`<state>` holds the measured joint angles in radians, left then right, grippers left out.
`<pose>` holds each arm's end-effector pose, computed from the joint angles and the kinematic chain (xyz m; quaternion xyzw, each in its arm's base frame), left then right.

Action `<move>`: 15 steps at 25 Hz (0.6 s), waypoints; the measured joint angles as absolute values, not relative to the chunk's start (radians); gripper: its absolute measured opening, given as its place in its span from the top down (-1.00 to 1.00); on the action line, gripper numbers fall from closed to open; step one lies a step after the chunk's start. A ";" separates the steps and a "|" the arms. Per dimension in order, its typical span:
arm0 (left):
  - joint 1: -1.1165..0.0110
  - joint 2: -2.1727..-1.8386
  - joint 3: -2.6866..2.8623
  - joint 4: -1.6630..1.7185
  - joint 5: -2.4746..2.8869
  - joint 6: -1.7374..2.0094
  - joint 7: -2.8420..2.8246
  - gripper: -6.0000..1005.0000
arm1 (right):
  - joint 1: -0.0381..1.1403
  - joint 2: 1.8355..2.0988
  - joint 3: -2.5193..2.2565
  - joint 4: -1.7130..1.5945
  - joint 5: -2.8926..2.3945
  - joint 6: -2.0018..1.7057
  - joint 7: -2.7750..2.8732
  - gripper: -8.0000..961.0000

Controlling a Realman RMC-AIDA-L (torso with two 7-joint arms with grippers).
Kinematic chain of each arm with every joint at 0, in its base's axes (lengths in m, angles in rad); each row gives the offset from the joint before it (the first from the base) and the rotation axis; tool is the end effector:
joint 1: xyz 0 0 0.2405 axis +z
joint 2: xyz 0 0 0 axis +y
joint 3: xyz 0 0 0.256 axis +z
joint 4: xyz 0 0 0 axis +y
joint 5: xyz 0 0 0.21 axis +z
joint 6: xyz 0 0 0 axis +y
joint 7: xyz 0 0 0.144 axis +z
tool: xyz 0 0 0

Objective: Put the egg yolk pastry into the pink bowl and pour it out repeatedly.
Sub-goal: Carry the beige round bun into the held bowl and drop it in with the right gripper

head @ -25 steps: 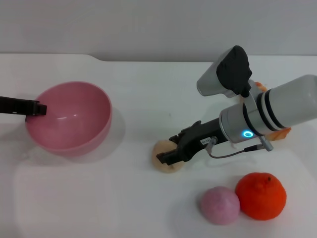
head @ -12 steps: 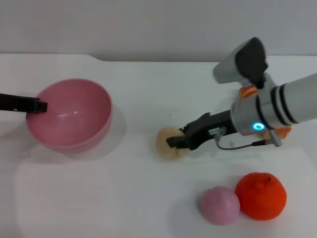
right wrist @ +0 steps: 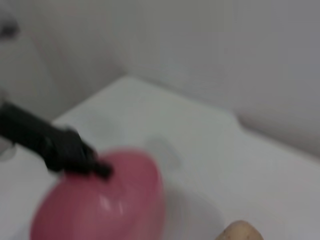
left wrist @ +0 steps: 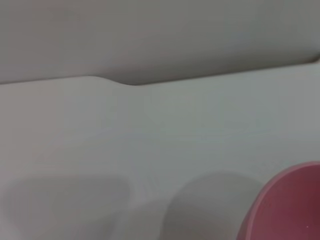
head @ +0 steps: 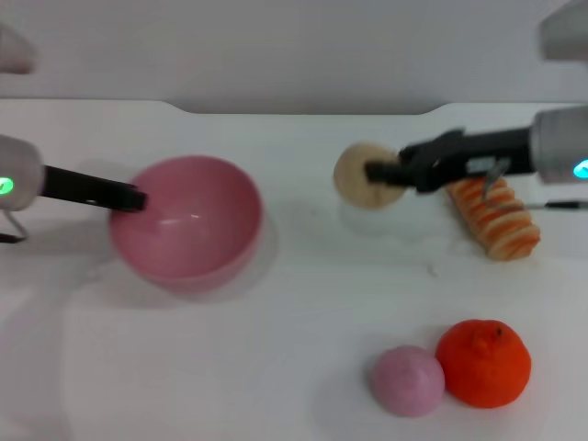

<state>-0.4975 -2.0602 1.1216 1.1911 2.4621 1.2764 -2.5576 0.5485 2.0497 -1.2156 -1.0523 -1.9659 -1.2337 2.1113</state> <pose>-0.2494 0.3772 0.0350 -0.8390 -0.4734 0.0114 0.2679 0.1863 0.3824 -0.0005 -0.9284 0.3072 0.1355 0.1592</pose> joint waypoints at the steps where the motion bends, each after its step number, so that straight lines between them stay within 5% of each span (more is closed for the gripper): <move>1: -0.515 -2.062 1.146 1.169 2.456 1.266 -2.558 0.99 | 0.535 2.052 -1.200 -1.107 -1.965 -1.244 2.111 0.48; 15: -0.644 -2.068 1.413 1.083 2.296 1.145 -2.583 0.99 | 0.623 2.072 -1.387 -1.206 -2.054 -1.312 2.026 0.58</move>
